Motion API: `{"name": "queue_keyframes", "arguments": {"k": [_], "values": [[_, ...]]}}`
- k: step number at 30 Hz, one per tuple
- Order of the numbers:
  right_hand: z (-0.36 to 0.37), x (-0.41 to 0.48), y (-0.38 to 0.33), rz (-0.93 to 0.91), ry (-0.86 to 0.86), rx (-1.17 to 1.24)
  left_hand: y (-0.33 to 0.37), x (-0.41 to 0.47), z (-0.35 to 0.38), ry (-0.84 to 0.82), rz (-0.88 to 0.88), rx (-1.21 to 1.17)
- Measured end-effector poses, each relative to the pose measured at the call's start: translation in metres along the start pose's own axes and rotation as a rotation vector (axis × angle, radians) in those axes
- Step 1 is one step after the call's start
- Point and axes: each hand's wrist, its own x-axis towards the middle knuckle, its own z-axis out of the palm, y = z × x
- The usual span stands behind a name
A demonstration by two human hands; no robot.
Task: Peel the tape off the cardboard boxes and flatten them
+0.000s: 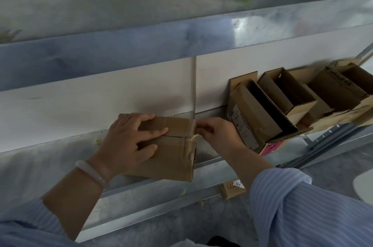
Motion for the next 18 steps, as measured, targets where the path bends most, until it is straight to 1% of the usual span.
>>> {"name": "queue_keyframes", "arguments": {"k": [5, 11, 13, 15, 16, 18], "values": [[-0.002, -0.001, 0.002, -0.19, 0.059, -0.217, -0.001, 0.0, 0.0, 0.003, 0.014, -0.007], [-0.003, 0.006, 0.0, -0.237, 0.029, -0.385, -0.001, -0.001, 0.0, -0.003, 0.016, 0.002], [-0.006, 0.009, -0.001, -0.257, 0.109, -0.377, -0.001, -0.001, -0.001, -0.003, 0.007, 0.009], [-0.011, 0.014, -0.005, -0.237, 0.218, -0.295, 0.0, 0.0, -0.002, 0.0, 0.007, 0.016], [-0.014, 0.016, -0.009, -0.239, 0.23, -0.257, 0.001, 0.0, -0.002, -0.002, 0.006, 0.017], [-0.018, 0.017, -0.02, -0.281, 0.197, -0.215, 0.001, 0.001, -0.002, -0.012, -0.01, 0.017]]}}
